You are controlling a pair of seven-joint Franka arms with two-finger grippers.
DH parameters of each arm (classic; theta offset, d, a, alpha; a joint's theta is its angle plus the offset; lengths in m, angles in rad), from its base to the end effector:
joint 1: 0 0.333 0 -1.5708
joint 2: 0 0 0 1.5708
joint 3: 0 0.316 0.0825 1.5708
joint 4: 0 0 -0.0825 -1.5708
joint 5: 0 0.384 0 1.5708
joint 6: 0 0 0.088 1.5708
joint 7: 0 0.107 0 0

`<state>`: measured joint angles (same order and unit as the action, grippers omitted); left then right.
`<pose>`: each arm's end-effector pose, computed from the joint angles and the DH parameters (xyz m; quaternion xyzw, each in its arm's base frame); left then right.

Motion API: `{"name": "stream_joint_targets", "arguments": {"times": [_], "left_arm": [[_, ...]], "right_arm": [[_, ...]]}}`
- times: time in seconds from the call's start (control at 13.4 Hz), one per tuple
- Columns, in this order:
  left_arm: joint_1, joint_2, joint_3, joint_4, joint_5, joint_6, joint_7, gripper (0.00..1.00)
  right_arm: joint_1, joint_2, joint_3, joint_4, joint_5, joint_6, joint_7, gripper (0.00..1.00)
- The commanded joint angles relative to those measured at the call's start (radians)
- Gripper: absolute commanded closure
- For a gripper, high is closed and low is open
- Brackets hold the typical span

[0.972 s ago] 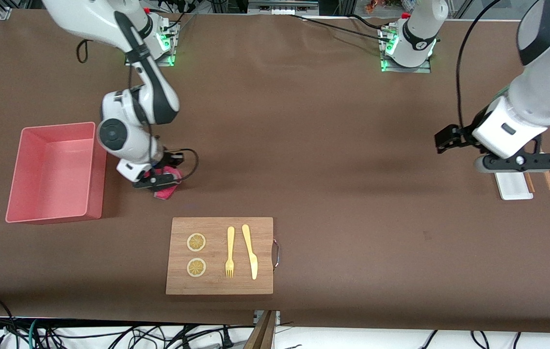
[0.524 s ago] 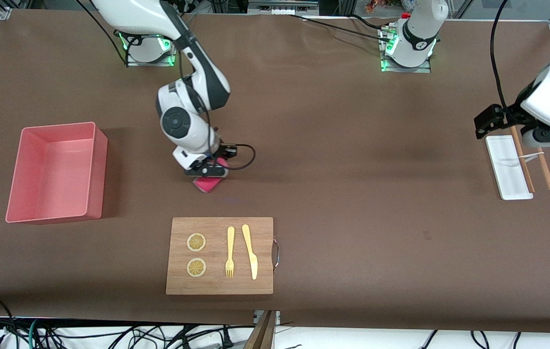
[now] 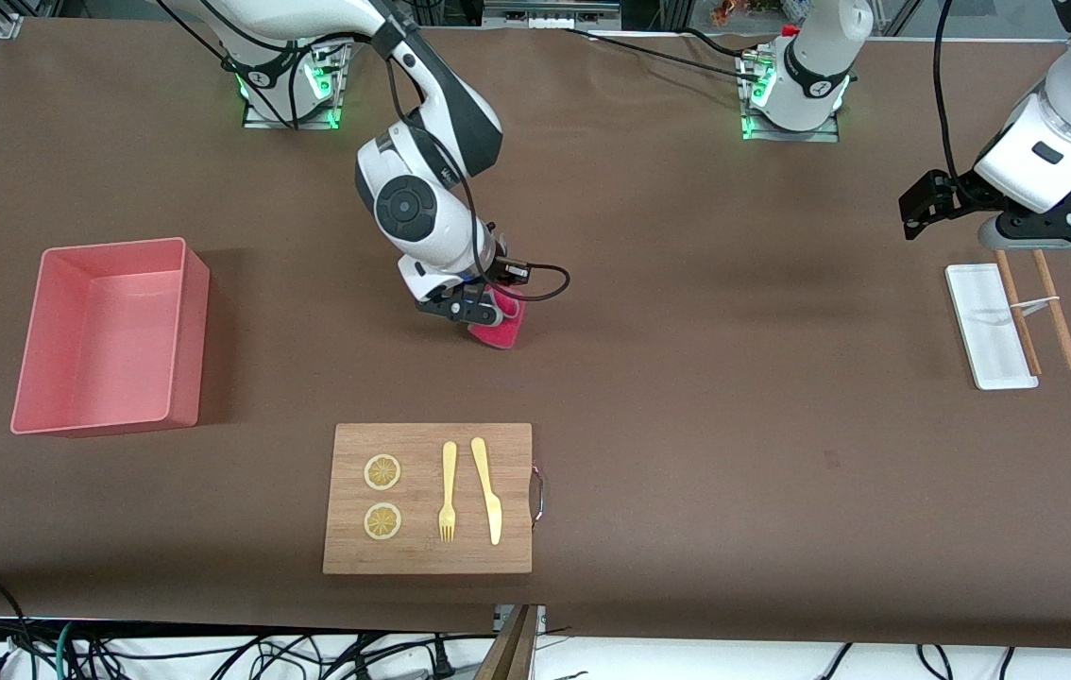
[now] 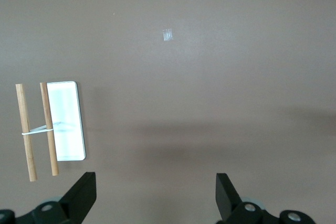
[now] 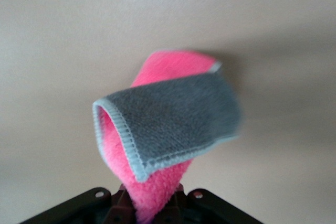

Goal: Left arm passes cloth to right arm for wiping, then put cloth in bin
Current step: 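Wipe the cloth across the table with the right gripper, then carry the cloth over the pink bin with the right gripper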

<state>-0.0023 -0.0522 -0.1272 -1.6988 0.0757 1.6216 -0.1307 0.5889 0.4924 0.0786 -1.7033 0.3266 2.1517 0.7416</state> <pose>0.5367 -0.0638 0.5970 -0.9991 0.0017 0.0073 0.0424 0.5184 0.4188 0.3071 -0.9791 0.1326 0.1155 0.1018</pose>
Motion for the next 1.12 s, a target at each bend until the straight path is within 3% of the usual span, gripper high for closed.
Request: {"name": "stream_joint_targets", "arguments": {"times": [0.0,0.3,0.52,0.75,1.05], "left_arm": [[-0.002,-0.014,0.008,-0.013,-0.034,0.011,0.016,0.00],[-0.001,-0.015,0.008,-0.013,-0.045,0.009,0.014,0.00],[-0.002,-0.015,0.008,-0.015,-0.045,0.007,0.014,0.00],[-0.004,-0.015,0.008,-0.013,-0.047,0.003,0.014,0.00],[-0.004,-0.015,0.008,-0.013,-0.047,0.003,0.014,0.00]], "right_arm": [[-0.136,-0.025,0.012,-0.018,0.028,-0.119,-0.111,1.00],[-0.340,-0.066,0.003,-0.168,0.026,-0.138,-0.454,1.00],[-0.425,-0.077,-0.077,-0.217,-0.004,-0.147,-0.760,1.00],[-0.493,-0.116,-0.109,-0.213,-0.163,-0.171,-0.893,1.00],[-0.543,-0.201,-0.115,-0.200,-0.233,-0.284,-1.012,1.00]]}}
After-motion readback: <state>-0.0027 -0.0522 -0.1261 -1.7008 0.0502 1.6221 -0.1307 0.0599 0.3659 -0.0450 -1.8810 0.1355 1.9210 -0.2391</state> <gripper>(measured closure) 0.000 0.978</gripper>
